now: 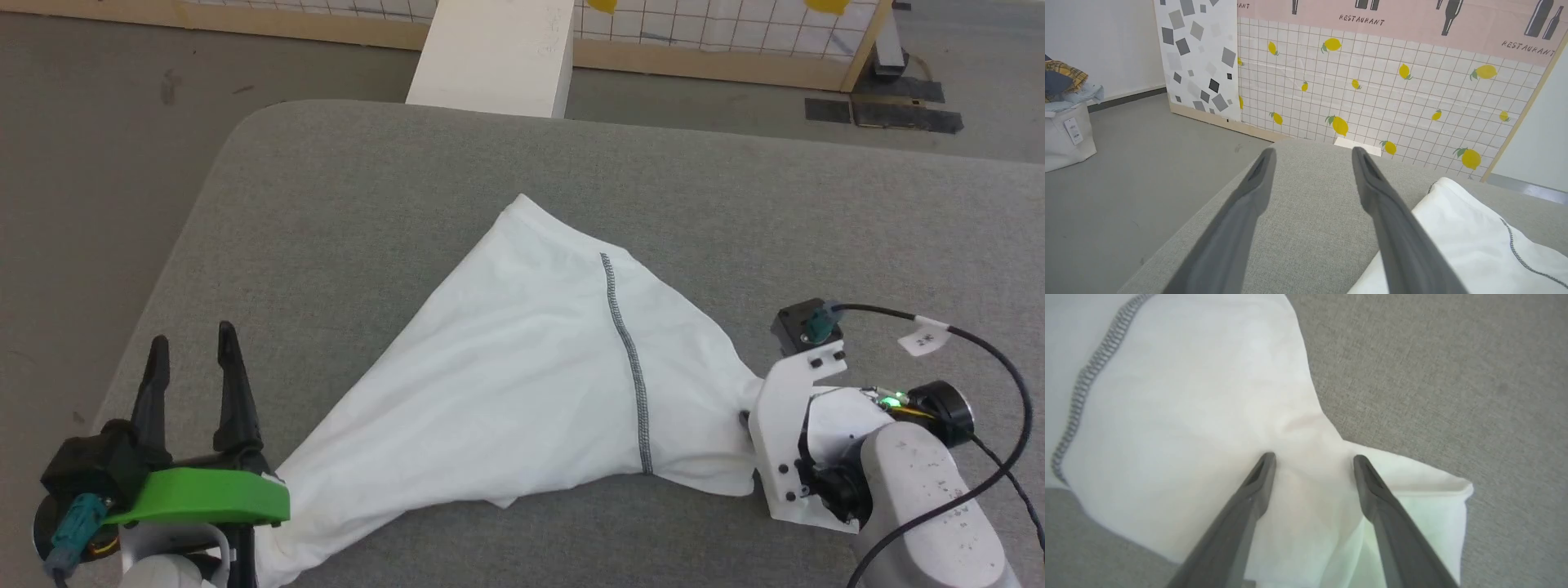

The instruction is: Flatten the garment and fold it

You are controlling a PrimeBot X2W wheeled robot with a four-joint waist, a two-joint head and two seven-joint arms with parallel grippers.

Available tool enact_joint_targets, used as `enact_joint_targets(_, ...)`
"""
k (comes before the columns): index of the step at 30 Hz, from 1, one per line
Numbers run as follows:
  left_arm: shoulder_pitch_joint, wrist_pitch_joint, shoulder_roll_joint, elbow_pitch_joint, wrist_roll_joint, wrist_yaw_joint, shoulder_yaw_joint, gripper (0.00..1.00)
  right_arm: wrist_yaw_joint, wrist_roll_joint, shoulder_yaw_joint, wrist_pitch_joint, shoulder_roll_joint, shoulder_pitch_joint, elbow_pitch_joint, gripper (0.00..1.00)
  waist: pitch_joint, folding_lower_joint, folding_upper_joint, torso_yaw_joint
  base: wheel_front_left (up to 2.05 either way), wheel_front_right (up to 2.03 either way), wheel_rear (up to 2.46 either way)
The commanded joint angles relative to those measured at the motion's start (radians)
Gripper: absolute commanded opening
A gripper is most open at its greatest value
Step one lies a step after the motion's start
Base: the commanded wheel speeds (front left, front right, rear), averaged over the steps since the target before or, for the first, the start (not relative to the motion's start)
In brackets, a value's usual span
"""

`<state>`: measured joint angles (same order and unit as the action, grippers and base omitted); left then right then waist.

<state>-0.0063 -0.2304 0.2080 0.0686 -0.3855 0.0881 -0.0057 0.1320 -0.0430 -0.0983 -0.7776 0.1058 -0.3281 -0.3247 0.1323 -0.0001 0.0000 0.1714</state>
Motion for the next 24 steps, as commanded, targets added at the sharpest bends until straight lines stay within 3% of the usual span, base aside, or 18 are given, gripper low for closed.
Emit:
enact_joint_targets(1, -0.016, -0.009, -0.007, -0.008, 0.012, -0.006, -0.003, 1.0, -0.001, 0.004, -0.018, -0.025, 0.01, -0.009, -0.019, 1.0, 0.002, 0.0001, 0.0, 0.0, 0.0, 0.0, 0.0)
enact_joint_targets(5, -0.013, -0.016, -0.012, -0.013, 0.02, -0.006, -0.008, 1.0, -0.001, -0.043, -0.071, -0.083, 0.027, 0.0, -0.051, 1.0, 0.003, 0.0001, 0.0, -0.006, 0.0, 0.0, 0.0)
enact_joint_targets(6, -0.011, -0.017, -0.013, -0.013, 0.019, -0.006, -0.008, 1.0, -0.001, -0.054, -0.073, -0.089, 0.032, 0.001, -0.051, 0.74, 0.003, 0.0001, 0.0, -0.008, 0.0, 0.0, 0.0)
enact_joint_targets(7, -0.009, -0.017, -0.013, -0.014, 0.02, -0.006, -0.009, 1.0, -0.001, -0.066, -0.075, -0.083, 0.039, 0.001, -0.043, 0.14, 0.004, 0.0001, 0.0, -0.011, 0.0, 0.0, 0.0)
enact_joint_targets(8, -0.008, -0.018, -0.013, -0.014, 0.021, -0.005, -0.01, 1.0, -0.001, -0.078, -0.065, -0.065, 0.043, -0.001, -0.032, 0.0, 0.004, 0.0001, 0.0, -0.015, 0.0, 0.0, 0.0)
enact_joint_targets(13, -0.014, -0.017, -0.012, -0.015, 0.023, -0.005, -0.019, 1.0, -0.001, -0.116, 0.079, 0.015, 0.07, 0.008, 0.038, 0.0, 0.004, 0.0001, 0.0, -0.03, 0.0, 0.0, 0.0)
enact_joint_targets(17, -0.019, -0.01, -0.012, -0.017, 0.021, -0.002, -0.023, 1.0, -0.001, -0.11, 0.235, 0.018, 0.111, 0.058, 0.098, 0.0, -0.001, 0.0001, 0.0, -0.045, 0.0, 0.0, 0.0)
enact_joint_targets(24, -0.02, 0.014, -0.013, -0.022, 0.005, -0.003, -0.03, 1.0, -0.001, -0.016, 0.539, 0.024, 0.119, 0.151, 0.164, 0.0, 0.003, 0.0001, 0.0, -0.071, 0.0, 0.0, 0.0)
